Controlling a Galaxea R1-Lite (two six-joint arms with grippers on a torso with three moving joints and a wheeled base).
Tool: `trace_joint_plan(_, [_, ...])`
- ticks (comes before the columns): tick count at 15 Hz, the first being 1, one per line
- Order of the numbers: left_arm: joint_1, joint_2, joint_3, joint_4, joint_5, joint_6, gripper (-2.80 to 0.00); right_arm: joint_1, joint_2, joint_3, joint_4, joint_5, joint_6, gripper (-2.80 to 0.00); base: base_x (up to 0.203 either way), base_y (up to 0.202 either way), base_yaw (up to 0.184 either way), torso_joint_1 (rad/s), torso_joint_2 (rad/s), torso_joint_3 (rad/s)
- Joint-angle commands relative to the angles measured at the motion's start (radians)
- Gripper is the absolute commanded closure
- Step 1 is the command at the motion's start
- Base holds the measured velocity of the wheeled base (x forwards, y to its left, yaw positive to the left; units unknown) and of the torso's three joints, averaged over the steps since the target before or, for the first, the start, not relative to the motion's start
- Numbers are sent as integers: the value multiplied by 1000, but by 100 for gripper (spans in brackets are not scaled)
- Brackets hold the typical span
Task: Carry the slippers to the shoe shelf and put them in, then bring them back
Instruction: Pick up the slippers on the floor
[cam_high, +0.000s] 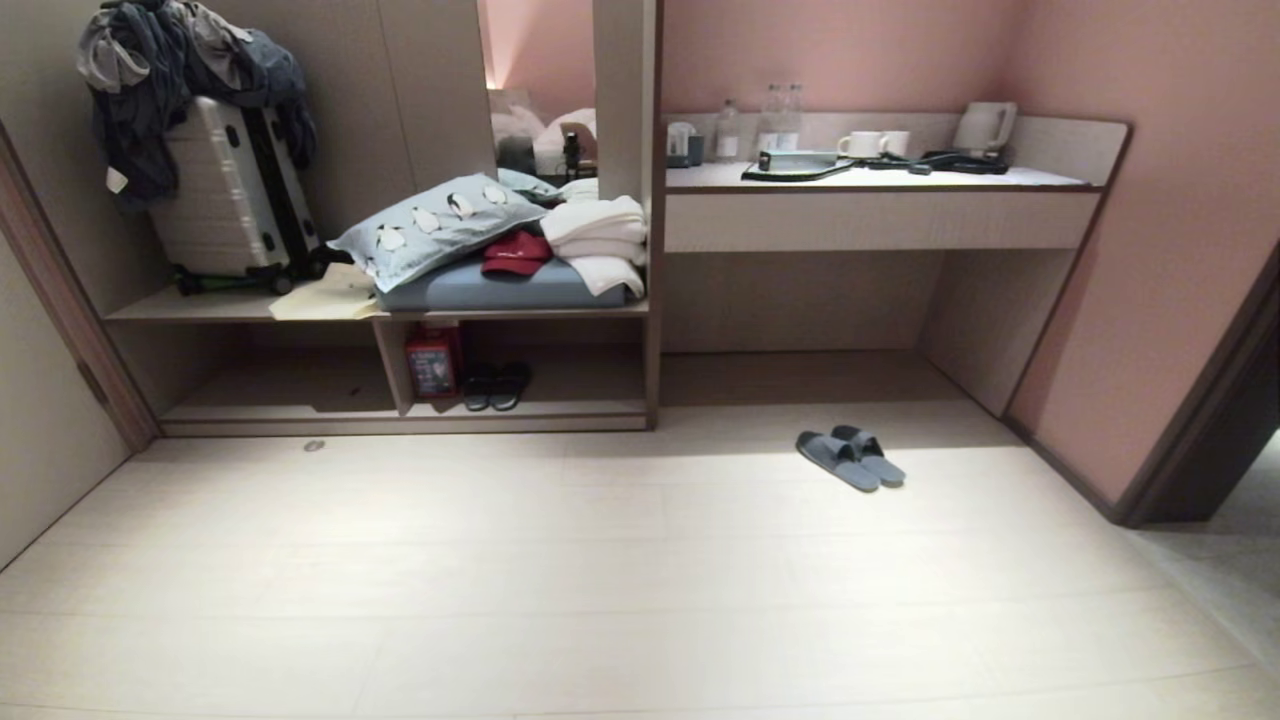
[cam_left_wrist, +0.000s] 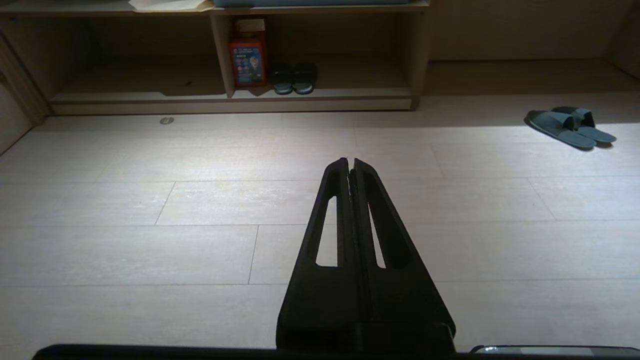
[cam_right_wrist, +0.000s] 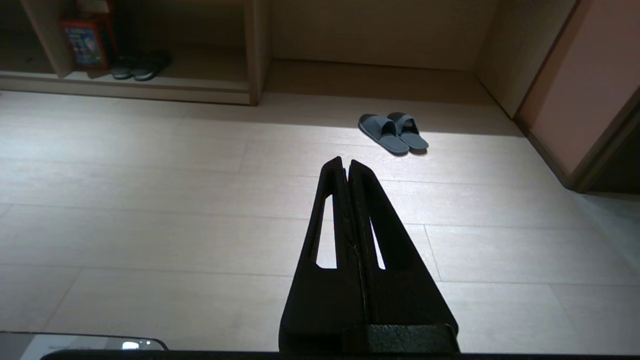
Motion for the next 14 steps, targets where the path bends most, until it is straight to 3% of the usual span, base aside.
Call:
trace_joint_plan(1, [2, 1, 2, 0, 0, 0, 0, 0, -2, 2, 0, 0, 0, 0, 195, 0, 2, 2, -1, 4])
trace_joint_plan(14, [0, 1, 2, 0, 0, -2, 0, 0, -2, 0, 0, 8, -5, 0, 196, 0, 0, 2, 3, 4])
